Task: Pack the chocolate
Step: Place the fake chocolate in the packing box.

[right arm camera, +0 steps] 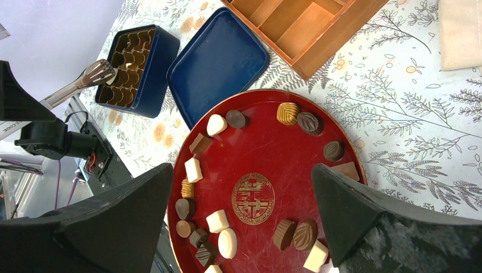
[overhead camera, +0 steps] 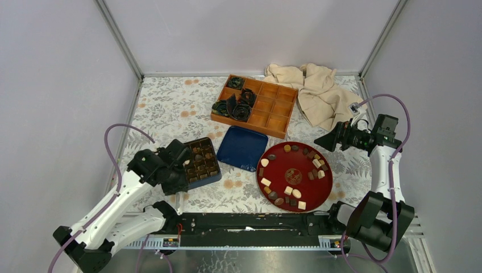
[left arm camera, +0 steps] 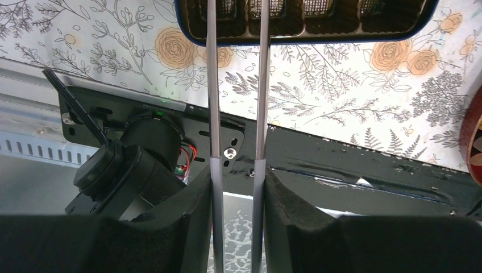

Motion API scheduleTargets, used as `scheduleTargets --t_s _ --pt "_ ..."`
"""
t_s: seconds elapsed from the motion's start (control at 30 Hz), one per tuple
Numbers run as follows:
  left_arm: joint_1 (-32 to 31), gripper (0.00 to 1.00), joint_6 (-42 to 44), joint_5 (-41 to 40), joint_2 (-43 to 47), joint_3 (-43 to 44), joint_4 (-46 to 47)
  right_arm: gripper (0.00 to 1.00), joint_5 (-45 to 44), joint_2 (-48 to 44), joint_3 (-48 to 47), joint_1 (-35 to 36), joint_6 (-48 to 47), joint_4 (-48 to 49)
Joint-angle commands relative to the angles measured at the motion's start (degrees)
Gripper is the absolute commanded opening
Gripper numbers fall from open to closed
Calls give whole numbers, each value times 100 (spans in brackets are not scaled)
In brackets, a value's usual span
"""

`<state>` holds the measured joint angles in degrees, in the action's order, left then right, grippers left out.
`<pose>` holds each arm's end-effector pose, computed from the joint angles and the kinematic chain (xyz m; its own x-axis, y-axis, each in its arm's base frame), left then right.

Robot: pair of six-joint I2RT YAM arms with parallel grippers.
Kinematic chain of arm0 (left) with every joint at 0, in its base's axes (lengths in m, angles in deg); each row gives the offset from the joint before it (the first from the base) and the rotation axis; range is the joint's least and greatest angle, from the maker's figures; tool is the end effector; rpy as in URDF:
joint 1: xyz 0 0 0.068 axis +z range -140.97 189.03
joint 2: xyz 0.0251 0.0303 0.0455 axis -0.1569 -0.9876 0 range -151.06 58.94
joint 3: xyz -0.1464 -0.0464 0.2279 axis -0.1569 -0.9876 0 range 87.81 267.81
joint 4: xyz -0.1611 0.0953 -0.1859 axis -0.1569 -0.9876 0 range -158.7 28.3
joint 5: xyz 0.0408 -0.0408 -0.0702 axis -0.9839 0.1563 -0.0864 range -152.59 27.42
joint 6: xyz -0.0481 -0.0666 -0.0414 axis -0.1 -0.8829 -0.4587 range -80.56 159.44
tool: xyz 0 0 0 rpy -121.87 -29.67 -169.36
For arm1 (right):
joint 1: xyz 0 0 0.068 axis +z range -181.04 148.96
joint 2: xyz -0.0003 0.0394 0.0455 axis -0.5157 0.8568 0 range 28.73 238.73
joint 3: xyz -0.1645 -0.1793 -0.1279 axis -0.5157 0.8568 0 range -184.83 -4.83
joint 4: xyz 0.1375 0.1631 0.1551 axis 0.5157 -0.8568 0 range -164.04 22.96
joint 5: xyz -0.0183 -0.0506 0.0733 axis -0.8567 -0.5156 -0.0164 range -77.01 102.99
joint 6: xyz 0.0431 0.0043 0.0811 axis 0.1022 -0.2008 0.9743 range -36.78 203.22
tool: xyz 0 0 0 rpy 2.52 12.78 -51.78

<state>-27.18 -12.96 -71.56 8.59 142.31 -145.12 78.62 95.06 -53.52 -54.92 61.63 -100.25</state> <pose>0.1058 -0.0615 0.2433 -0.9274 -0.2908 -0.2351 -0.2863 0.9566 -0.0539 0.2458 -0.0265 0.2558 -0.5274 0.0675 -0.8469 -0.5945 0.6828 0.4247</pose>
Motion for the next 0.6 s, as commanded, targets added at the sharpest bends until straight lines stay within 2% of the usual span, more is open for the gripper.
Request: scheduleTargets --t_s 0.0,0.17,0.3,0.47,0.57 --pt "61 16 -164 161 222 -38 -36 100 206 -53 -150 37 -3 -35" --pt "61 15 -165 92 185 -9 -39 100 245 -74 -142 41 -10 -44" --pt "61 12 -121 -147 144 476 -34 100 440 -114 -107 174 -75 -62" --pt "60 12 -11 -198 49 686 -27 100 355 -115 -110 973 -168 -14" --pt "61 12 42 -288 -6 728 -25 100 91 -85 -169 1874 -121 139"
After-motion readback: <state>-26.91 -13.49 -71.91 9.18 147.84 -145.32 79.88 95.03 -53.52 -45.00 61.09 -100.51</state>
